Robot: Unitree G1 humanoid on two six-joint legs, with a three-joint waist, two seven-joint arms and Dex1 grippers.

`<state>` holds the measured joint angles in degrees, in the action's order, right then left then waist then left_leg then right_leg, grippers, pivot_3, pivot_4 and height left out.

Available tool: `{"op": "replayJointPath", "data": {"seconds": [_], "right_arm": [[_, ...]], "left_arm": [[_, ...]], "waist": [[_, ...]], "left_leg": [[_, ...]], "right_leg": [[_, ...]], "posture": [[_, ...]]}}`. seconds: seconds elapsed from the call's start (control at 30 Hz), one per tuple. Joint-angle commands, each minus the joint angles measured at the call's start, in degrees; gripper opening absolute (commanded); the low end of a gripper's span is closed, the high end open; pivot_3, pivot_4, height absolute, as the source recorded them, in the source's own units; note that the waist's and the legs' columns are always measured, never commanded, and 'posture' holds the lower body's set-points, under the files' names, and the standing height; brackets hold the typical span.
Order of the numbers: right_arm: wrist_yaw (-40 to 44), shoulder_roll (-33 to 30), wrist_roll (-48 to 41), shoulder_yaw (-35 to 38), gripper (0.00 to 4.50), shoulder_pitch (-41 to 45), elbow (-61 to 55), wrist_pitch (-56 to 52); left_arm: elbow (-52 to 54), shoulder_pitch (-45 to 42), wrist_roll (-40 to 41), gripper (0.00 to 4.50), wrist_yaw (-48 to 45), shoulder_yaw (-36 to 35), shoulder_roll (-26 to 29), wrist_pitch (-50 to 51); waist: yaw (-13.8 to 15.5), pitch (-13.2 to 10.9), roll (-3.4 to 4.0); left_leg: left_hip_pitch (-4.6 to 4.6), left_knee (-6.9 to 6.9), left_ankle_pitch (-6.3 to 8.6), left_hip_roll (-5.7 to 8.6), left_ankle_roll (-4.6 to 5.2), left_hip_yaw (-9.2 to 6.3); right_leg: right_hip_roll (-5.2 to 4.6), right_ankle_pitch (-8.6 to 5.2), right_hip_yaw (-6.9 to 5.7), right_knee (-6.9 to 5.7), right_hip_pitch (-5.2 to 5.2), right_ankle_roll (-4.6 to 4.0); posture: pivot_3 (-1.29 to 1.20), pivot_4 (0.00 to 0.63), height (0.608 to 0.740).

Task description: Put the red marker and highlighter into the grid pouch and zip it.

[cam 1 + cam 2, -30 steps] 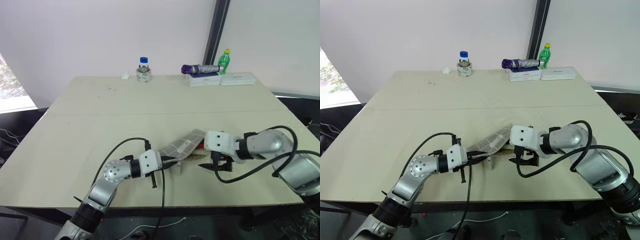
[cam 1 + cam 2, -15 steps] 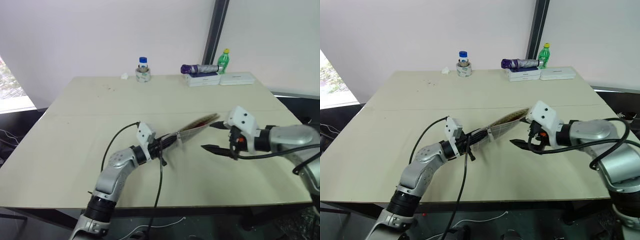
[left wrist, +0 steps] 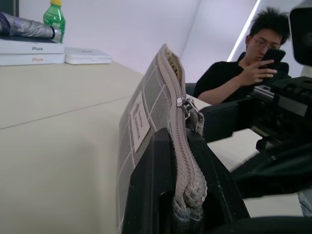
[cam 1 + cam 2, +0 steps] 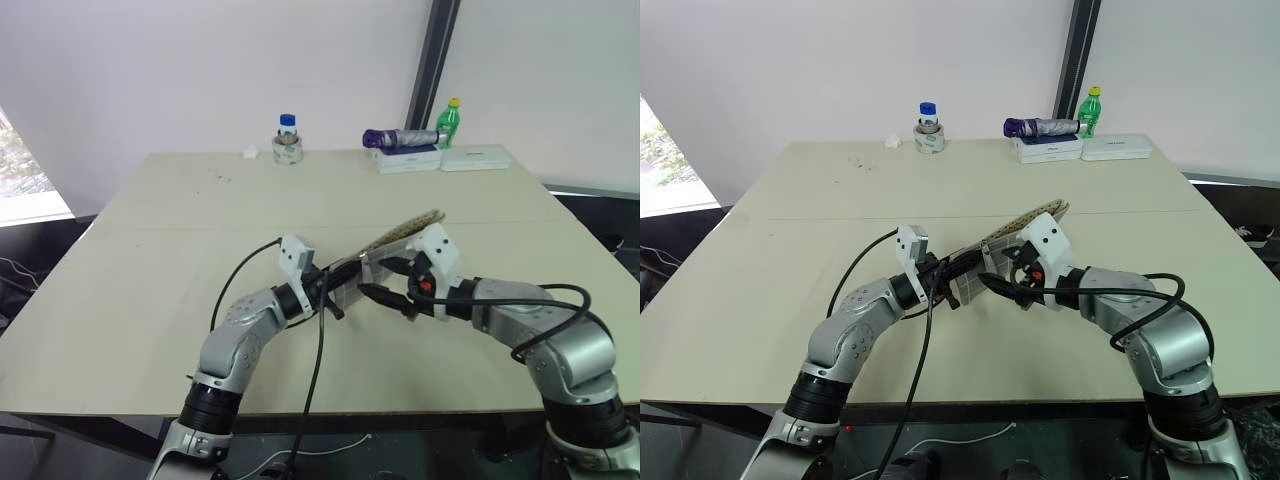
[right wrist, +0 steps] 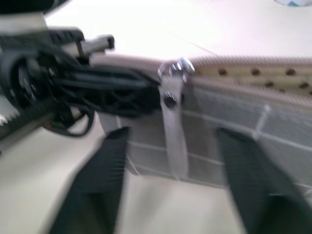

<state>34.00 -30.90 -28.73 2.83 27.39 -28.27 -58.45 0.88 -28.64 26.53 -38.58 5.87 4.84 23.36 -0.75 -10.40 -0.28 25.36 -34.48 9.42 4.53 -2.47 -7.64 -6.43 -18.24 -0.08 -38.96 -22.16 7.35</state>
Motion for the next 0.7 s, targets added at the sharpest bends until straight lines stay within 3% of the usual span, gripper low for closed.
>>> {"op": "replayJointPath", "data": {"seconds": [0.03, 0.1, 0.3, 0.53, 0.7], "right_arm": [[-1.2, 0.4, -1.4, 0.9, 0.94, 1.3, -0.6, -0.2], [-1.6, 0.3, -1.7, 0.8, 0.02, 1.5, -0.4, -0.2], [-1.0, -2.2, -2.6, 2.0, 0.02, 1.5, -0.4, 0.1], [3.1, -15.9, 0.4, 8.5, 0.02, 3.4, 4.8, 4.8], [1.4, -21.4, 4.5, 9.5, 0.02, 5.8, 13.9, 7.9]], "left_arm": [[3.1, -0.4, 1.0, 0.0, 0.1, -0.7, 0.1, -0.4], [3.3, -0.3, 1.0, 0.0, 0.2, -0.7, 0.2, -0.4], [3.4, 0.7, -0.9, 0.0, -0.1, -0.4, 1.9, -2.7], [-0.8, 0.3, -8.3, 0.0, -5.2, 0.2, 10.2, -13.2], [-2.7, 0.8, -9.6, 0.0, -8.5, 0.2, 14.7, -16.6]], "waist": [[0.0, 0.0, 0.0], [0.0, 0.0, 0.0], [0.0, 0.0, 0.0], [0.1, 0.0, 0.0], [0.0, 0.0, 0.0]], "left_leg": [[0.0, 0.0, 0.0, 0.0, 0.0, 0.0], [0.0, 0.0, 0.0, 0.0, 0.0, 0.0], [0.0, 0.01, 0.0, 0.0, 0.0, 0.0], [0.0, 0.02, 0.0, 0.01, 0.0, 0.04], [0.0, 0.06, 0.01, 0.0, 0.01, 0.08]], "right_leg": [[0.0, 0.0, 0.0, 0.0, 0.0, 0.0], [0.0, 0.0, 0.0, 0.0, 0.01, 0.0], [0.0, 0.0, 0.0, 0.0, -0.01, 0.0], [-0.01, 0.0, 0.0, 0.01, 0.0, 0.0], [-0.02, -0.01, 0.01, 0.02, -0.03, -0.02]], "posture": [[0.0, 0.15, 0.736], [0.0, 0.15, 0.736], [0.0, 0.15, 0.736], [0.0, 0.15, 0.736], [0.0, 0.15, 0.736]]}}
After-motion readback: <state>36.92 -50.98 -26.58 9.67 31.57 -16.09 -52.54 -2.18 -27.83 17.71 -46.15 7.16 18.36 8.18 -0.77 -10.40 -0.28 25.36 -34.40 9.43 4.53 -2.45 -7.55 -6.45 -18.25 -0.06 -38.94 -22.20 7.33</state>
